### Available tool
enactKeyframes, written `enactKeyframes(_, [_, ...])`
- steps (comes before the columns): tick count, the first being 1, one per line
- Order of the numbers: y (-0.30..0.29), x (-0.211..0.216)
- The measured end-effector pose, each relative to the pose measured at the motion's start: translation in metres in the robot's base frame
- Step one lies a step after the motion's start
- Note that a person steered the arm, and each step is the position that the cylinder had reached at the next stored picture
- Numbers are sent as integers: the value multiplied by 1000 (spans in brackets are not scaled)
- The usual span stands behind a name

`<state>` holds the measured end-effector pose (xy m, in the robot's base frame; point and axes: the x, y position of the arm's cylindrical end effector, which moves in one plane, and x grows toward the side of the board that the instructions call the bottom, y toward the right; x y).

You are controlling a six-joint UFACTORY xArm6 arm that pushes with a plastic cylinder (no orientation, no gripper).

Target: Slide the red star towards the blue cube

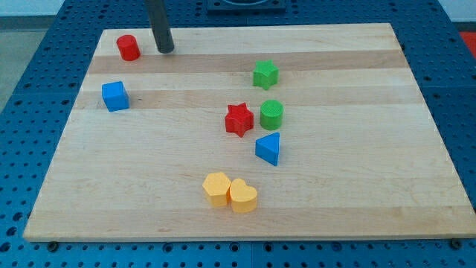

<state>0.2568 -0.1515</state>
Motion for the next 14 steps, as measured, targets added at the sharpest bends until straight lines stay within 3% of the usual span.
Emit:
enactKeyframes(2, [1,11])
enactKeyframes(3, [16,82])
enactKeyframes(5, [37,134])
enactKeyframes(6, [62,211])
enactKeyframes(8, [98,243])
enactKeyframes(11, [172,248])
enactKeyframes(13, [166,232])
enactKeyframes(14, [151,198])
